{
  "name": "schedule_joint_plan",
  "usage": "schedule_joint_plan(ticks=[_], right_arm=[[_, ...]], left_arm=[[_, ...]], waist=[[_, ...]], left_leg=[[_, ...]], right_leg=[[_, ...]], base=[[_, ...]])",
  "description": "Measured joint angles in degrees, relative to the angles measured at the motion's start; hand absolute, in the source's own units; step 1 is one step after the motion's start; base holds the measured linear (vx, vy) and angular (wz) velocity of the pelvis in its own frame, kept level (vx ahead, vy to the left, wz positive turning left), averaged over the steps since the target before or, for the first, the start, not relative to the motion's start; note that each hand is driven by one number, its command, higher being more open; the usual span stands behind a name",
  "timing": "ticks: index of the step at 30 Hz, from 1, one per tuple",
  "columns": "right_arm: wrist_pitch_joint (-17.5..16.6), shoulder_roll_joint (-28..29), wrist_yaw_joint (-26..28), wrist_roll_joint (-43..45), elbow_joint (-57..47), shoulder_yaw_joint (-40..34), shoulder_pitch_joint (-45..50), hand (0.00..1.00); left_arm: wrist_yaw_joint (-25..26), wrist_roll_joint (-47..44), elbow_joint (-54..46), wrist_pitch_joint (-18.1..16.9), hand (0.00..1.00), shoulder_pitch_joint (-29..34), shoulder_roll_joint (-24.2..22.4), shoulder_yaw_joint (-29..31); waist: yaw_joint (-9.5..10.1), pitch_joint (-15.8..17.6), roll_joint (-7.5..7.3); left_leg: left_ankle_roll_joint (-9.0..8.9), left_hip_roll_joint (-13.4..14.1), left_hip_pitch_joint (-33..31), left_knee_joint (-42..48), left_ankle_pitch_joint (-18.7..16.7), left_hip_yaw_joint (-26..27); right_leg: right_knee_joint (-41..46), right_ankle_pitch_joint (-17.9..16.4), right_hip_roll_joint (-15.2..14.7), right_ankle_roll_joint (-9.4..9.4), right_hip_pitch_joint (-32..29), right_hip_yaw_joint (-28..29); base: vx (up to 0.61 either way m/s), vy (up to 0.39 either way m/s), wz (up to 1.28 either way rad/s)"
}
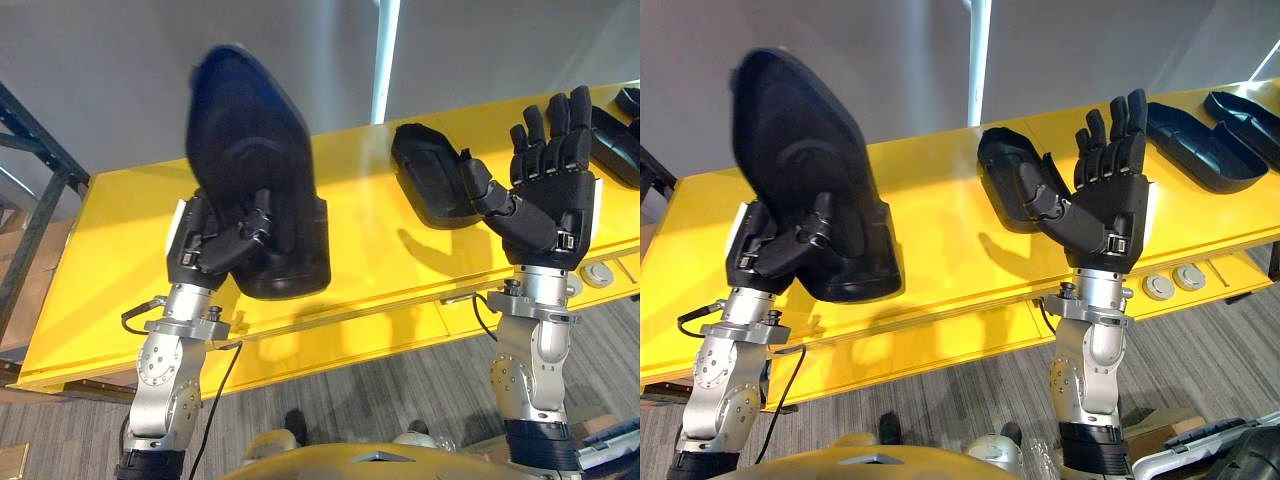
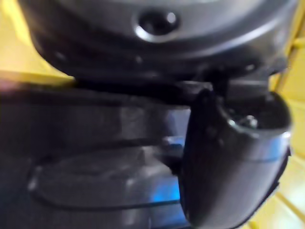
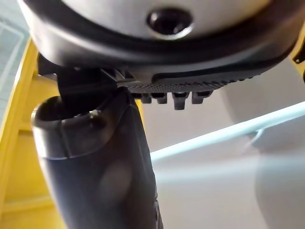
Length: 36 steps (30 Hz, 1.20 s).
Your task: Walk over and take three plastic housings, then place them on the shelf
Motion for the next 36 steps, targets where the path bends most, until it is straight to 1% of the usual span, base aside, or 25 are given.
schedule_joint_plan(ticks=[3, 4, 5, 6, 9, 11, 13, 14, 16, 19, 22, 28, 31, 32, 36], right_arm=[[0.3, -1.0, 0.0, 0.0, 0.0, -0.7, -0.7, 1.0], [1.2, -1.7, 0.1, 0.0, 0.0, -0.2, -1.5, 1.0], [1.9, -2.1, 0.2, 0.0, 0.0, 0.2, -2.1, 1.0], [3.3, -2.9, 0.7, 0.0, 0.0, 1.0, -3.1, 1.0], [6.3, -3.2, 3.1, 0.0, 0.0, 3.6, -4.6, 1.0], [8.4, -3.4, 5.5, 1.4, 0.1, 5.3, -4.5, 1.0], [9.6, -3.5, 7.3, 3.1, 0.1, 6.3, -4.5, 1.0], [10.2, -3.5, 8.3, 3.3, 0.2, 6.6, -4.5, 1.0], [10.6, -3.5, 9.1, 3.3, 0.4, 7.2, -4.5, 1.0], [11.1, -3.5, 10.2, 3.2, 1.7, 9.3, -4.7, 1.0], [12.4, -3.5, 10.3, 3.2, 2.7, 11.9, -5.1, 1.0], [13.1, -3.5, 10.7, 3.1, 4.2, 15.9, -8.3, 1.0], [13.1, -3.3, 10.7, 2.3, 4.2, 17.2, -9.6, 1.0], [13.2, -3.3, 10.6, 2.3, 4.3, 17.5, -9.6, 1.0], [13.6, -2.7, 10.5, 2.2, 4.6, 17.6, -9.6, 1.0]], left_arm=[[0.8, -0.1, 0.7, 4.5, 0.0, -2.7, 1.1, -2.4], [1.0, -0.2, 1.6, 5.6, 0.0, -4.2, 1.5, -2.9], [1.0, -0.6, 2.5, 5.7, 0.0, -5.1, 1.6, -3.0], [1.1, -1.6, 4.1, 6.7, 0.0, -7.1, 2.1, -3.2], [2.7, -5.3, 9.5, 8.8, 0.0, -12.3, 3.2, -3.6], [4.6, -5.3, 14.6, 10.5, 0.0, -15.8, 3.7, -3.8], [6.3, -5.7, 18.7, 11.2, 0.0, -18.1, 3.9, -4.1], [7.4, -6.8, 20.1, 11.7, 0.0, -19.3, 3.9, -4.1], [8.3, -6.9, 21.6, 11.9, 0.0, -20.8, 3.9, -4.1], [9.5, -7.0, 24.1, 12.7, 0.0, -23.7, 3.8, -4.2], [10.7, -7.0, 26.9, 13.1, 0.0, -26.1, 3.8, -4.8], [14.0, -6.6, 34.2, 14.5, 0.0, -30.0, 3.0, -6.6], [16.3, -2.8, 35.3, 16.5, 0.0, -30.3, 2.5, -7.9], [16.8, -1.0, 35.5, 16.8, 1.0, -31.0, 2.4, -8.0], [19.5, 1.8, 36.1, 17.8, 1.0, -32.5, 2.0, -8.4]], waist=[[-0.43, 0.0, 0.0], [-0.45, 0.0, -0.02], [-0.48, 0.0, -0.02], [-0.71, 0.0, -0.03], [-1.28, 0.0, -0.14], [-1.8, 0.1, -0.16], [-2.32, 0.1, -0.21], [-2.96, 0.1, -0.21], [-3.35, 0.1, -0.22], [-3.32, 0.1, -0.24], [-3.27, 0.1, -0.25], [-3.41, 0.3, -0.19], [-3.51, 0.7, -0.21], [-3.36, 0.8, -0.22], [-3.17, 0.9, -0.32]], left_leg=[[-0.21, 0.4, 0.8, -0.9, 0.4, 0.2], [-0.24, 0.4, 1.3, -1.4, 0.5, 0.7], [-0.24, 0.4, 1.5, -1.6, 0.5, 1.0], [-0.26, 0.3, 2.1, -2.1, 0.7, 1.4], [-0.22, 0.3, 2.1, -2.4, 0.8, 2.4], [-0.23, 0.3, 1.9, -2.7, 0.7, 3.1], [-0.53, 0.4, 1.9, -2.7, 0.5, 3.9], [-0.51, 0.4, 1.8, -2.7, 0.5, 4.0], [-0.29, 0.7, 1.8, -2.7, 0.7, 4.2], [-0.33, 0.9, 1.7, -2.7, 1.0, 4.4], [-0.44, 1.0, 1.1, -2.7, 1.6, 4.3], [-0.57, 1.3, 1.1, -2.8, 2.2, 4.3], [-0.83, 1.5, 0.5, -2.8, 2.1, 4.7], [-0.73, 1.7, 0.2, -2.8, 2.4, 4.8], [-0.89, 2.4, 0.0, -2.8, 3.4, 4.8]], right_leg=[[0.0, 0.0, 0.5, -0.03, 0.0, 0.1], [0.0, 0.0, 0.5, -0.05, 0.0, 0.5], [0.0, 0.1, 0.5, -0.1, 0.0, 0.8], [0.0, 0.1, 0.5, -0.17, 0.0, 1.0], [0.0, 0.3, 0.5, -0.26, -0.8, 2.4], [0.0, 0.3, 0.5, -0.28, -1.3, 3.1], [0.0, 0.3, 0.6, -0.27, -1.8, 3.9], [-0.1, 0.4, 0.7, -0.34, -2.0, 4.0], [-0.1, 0.5, 1.0, -0.52, -2.1, 4.2], [-0.1, 0.7, 1.3, -0.67, -2.5, 4.5], [-0.1, 1.0, 1.7, -1.13, -3.1, 4.6], [-0.1, 1.1, 2.2, -1.24, -3.1, 4.8], [-0.2, 1.1, 2.4, -1.36, -4.1, 5.5], [-0.2, 1.3, 2.6, -1.54, -4.5, 5.6], [-0.2, 1.8, 3.3, -2.12, -4.9, 5.6]], base=[[0.06, -0.027, -0.03], [0.04, 0.006, -0.13], [0.02, 0.013, -0.19], [-0.01, 0.009, -0.14], [-0.03, 0.003, -0.17], [-0.05, -0.006, -0.18], [-0.04, -0.011, -0.16], [-0.03, -0.013, -0.11], [-0.02, -0.021, -0.07], [-0.02, -0.016, -0.05], [-0.01, -0.002, 0.0], [-0.06, -0.021, -0.01], [-0.06, -0.009, -0.07], [-0.05, -0.014, -0.08], [-0.01, -0.028, -0.02]])
